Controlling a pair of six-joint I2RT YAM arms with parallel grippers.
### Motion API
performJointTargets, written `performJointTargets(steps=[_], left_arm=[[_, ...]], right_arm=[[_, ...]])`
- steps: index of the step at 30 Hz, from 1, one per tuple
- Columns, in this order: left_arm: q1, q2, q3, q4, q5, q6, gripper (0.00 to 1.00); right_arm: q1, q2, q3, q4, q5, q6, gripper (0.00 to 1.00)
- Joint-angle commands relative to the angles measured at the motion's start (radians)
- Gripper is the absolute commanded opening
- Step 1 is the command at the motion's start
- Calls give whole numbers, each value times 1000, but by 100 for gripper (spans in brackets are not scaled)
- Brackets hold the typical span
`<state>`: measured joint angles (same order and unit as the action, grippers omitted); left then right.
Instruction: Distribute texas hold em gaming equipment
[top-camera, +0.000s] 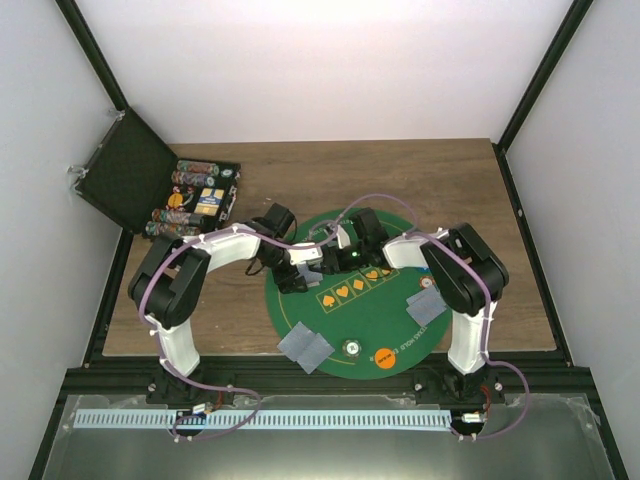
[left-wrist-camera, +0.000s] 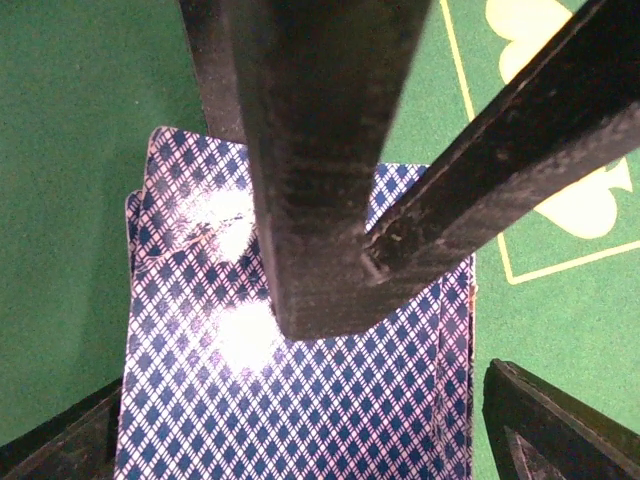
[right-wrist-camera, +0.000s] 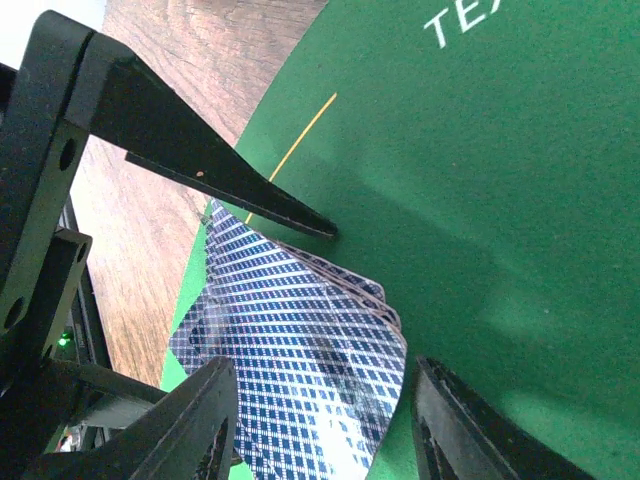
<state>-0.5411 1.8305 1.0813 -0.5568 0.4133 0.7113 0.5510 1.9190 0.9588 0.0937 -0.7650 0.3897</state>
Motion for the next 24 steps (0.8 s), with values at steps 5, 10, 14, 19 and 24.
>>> performJointTargets(steps=[5,10,14,19,24], left_arm=[[0,46,-36,-16,-17,33,90],[0,55,-52,-4,-26,32,83],[1,34,-67,0,-7,46,70],[0,-11,-85,20,2,41,63],[0,-81,-93,29,-21,40,59]], right_arm=[[-18,-86,-24,-12,47,17,52],[-26,-117,-40,-38,82,28,53],[-37,-154,-69,-51,111,35,53],[-54,-199,-114,-50,120,45,53],[-59,-244,-132,-38,86,49,55]])
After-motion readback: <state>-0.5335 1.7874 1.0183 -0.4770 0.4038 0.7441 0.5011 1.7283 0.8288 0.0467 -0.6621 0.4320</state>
